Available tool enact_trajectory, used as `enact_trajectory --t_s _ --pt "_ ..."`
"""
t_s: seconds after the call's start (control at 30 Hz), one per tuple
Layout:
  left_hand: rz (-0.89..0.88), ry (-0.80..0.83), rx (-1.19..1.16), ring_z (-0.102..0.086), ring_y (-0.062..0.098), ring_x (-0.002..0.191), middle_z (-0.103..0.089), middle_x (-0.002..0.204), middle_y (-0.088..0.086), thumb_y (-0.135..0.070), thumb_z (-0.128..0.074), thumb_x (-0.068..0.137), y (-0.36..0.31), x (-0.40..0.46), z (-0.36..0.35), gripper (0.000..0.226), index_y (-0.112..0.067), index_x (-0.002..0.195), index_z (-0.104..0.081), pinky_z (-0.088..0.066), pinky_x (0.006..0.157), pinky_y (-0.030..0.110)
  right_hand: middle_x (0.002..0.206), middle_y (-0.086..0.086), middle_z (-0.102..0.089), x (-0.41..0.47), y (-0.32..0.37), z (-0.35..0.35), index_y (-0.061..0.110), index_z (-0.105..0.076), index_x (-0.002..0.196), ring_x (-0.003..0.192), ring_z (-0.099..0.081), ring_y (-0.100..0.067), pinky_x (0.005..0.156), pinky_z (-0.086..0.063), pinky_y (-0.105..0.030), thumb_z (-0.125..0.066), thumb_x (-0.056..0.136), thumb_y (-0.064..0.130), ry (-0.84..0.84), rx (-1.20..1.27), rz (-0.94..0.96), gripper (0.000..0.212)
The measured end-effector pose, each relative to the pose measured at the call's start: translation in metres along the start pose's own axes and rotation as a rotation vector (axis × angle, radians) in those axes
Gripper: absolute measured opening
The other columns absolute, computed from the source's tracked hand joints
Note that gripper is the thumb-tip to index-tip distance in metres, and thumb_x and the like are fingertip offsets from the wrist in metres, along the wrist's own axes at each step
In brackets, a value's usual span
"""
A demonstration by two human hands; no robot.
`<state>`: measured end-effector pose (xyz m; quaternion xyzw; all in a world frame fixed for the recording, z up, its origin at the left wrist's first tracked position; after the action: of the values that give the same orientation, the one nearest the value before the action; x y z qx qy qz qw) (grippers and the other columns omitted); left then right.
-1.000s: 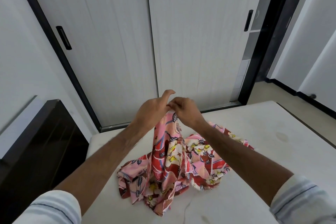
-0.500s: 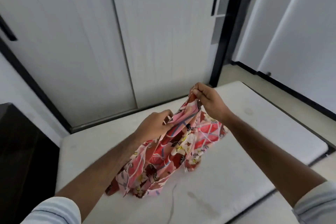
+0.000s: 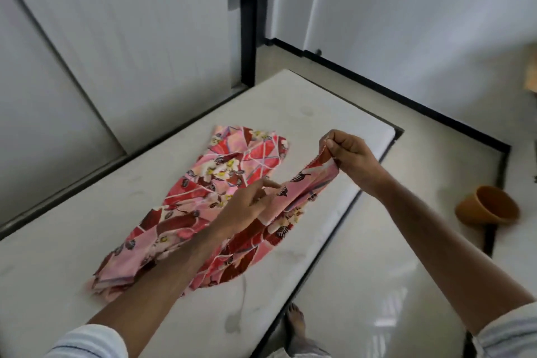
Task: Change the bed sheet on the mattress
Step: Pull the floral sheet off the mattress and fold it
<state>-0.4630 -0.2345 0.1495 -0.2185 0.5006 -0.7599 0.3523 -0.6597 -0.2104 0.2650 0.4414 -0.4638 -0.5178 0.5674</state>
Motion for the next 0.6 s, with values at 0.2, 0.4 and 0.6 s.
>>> enact_trajectory --t_s 0.2,0.4,0.6 --pt "-0.178 -0.109 0.280 -0.066 0.006 0.077 -0.074 0.095 -0.002 -0.023 -0.070 0.094 -0.010 0.005 -0.010 0.017 -0.013 0.107 -0.073 -0.060 0.075 0.034 0.078 0.000 -0.052 -0.033 -0.003 0.020 0.002 -0.053 0.089 0.069 -0.047 -0.012 0.061 -0.037 -0.023 -0.043 0.105 0.013 -0.082 0.047 -0.049 0.021" --pt "-0.381 -0.141 0.487 -0.055 0.011 0.096 -0.058 0.104 -0.003 -0.045 -0.061 0.088 -0.024 0.007 -0.008 0.035 -0.016 0.107 -0.064 -0.050 0.085 0.029 0.079 -0.003 -0.050 -0.034 0.000 0.015 0.003 -0.053 0.086 0.069 -0.049 -0.010 0.062 -0.043 -0.019 -0.043 0.103 0.016 -0.060 0.145 -0.054 0.022" --pt "-0.386 -0.220 0.283 -0.066 0.008 0.081 -0.070 0.094 -0.003 -0.025 -0.063 0.093 -0.039 0.001 -0.008 0.022 -0.013 0.111 -0.064 -0.055 0.074 0.026 0.079 -0.005 -0.050 -0.015 0.007 0.001 0.004 -0.054 0.085 0.069 -0.050 -0.012 0.065 -0.045 -0.020 -0.042 0.102 0.013 0.020 0.215 -0.052 0.023"
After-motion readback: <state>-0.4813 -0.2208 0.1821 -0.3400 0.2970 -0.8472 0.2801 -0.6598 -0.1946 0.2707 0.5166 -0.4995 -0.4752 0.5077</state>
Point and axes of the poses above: each hand's wrist, its own x-axis towards the middle knuckle, its own z-axis out of the back of the hand, y = z × x, the point moved 9 cm from there along x, towards the middle knuckle
